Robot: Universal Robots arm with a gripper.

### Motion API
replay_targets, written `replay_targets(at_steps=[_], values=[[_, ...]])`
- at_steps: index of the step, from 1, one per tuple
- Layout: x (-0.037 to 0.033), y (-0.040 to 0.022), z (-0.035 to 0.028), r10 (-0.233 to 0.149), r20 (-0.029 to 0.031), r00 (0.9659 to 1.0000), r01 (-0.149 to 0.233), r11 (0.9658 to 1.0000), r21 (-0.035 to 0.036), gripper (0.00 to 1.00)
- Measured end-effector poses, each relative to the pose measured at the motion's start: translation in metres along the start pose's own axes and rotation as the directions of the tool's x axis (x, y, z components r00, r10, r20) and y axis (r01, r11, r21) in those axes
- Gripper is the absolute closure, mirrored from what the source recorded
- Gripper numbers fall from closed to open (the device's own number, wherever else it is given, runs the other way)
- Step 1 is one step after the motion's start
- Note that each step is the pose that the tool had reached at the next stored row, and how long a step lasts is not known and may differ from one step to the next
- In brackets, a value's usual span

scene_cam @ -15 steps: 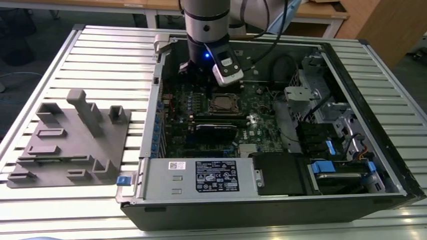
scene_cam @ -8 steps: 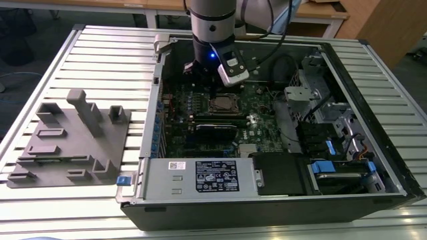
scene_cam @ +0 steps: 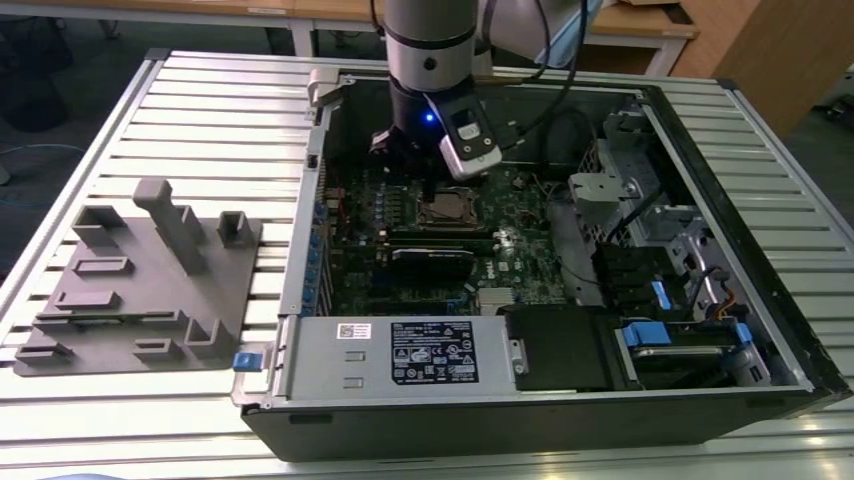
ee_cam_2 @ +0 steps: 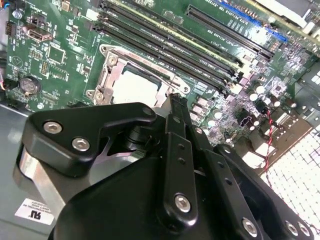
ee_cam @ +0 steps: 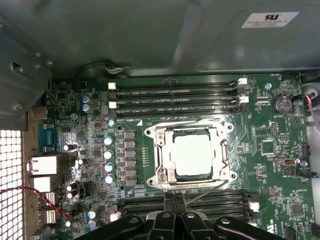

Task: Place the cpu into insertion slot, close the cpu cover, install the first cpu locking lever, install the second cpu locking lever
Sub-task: 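Install the second cpu locking lever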

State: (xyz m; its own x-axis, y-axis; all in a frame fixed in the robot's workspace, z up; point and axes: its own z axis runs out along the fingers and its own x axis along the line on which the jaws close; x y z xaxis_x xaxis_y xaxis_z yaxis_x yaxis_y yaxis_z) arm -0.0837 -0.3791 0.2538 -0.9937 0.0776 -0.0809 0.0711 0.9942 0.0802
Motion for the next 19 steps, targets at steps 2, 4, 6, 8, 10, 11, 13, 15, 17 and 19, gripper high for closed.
replay_targets(at_steps=[2, 4, 6, 8, 10, 11, 13, 15, 17, 19], values=[[0.0001, -0.0007, 0.0010, 0.000, 0.0000, 1.0000, 0.000, 1.0000, 0.0000, 0.89], [-0.0003, -0.0007, 0.0016, 0.000, 0.0000, 1.0000, 0.000, 1.0000, 0.0003, 0.89], [-0.0016, -0.0007, 0.0019, 0.000, 0.0001, 1.0000, 0.000, 1.0000, 0.0003, 0.89], [-0.0029, -0.0009, 0.0021, 0.000, 0.0000, 1.0000, 0.000, 1.0000, 0.0004, 0.89], [-0.0029, -0.0016, 0.0032, 0.000, 0.0001, 1.0000, 0.000, 1.0000, 0.0011, 0.89], [-0.0029, -0.0021, 0.0038, 0.000, 0.0001, 1.0000, 0.000, 1.0000, 0.0013, 0.89], [-0.0029, -0.0034, 0.0054, 0.000, 0.0002, 1.0000, 0.000, 1.0000, 0.0014, 0.89], [-0.0028, -0.0043, 0.0064, 0.000, 0.0002, 1.0000, 0.000, 1.0000, 0.0015, 0.89], [-0.0028, -0.0044, 0.0066, 0.000, 0.0001, 1.0000, 0.000, 1.0000, 0.0016, 0.89], [-0.0029, -0.0044, 0.0066, 0.000, 0.0001, 1.0000, 0.000, 1.0000, 0.0017, 0.89]])
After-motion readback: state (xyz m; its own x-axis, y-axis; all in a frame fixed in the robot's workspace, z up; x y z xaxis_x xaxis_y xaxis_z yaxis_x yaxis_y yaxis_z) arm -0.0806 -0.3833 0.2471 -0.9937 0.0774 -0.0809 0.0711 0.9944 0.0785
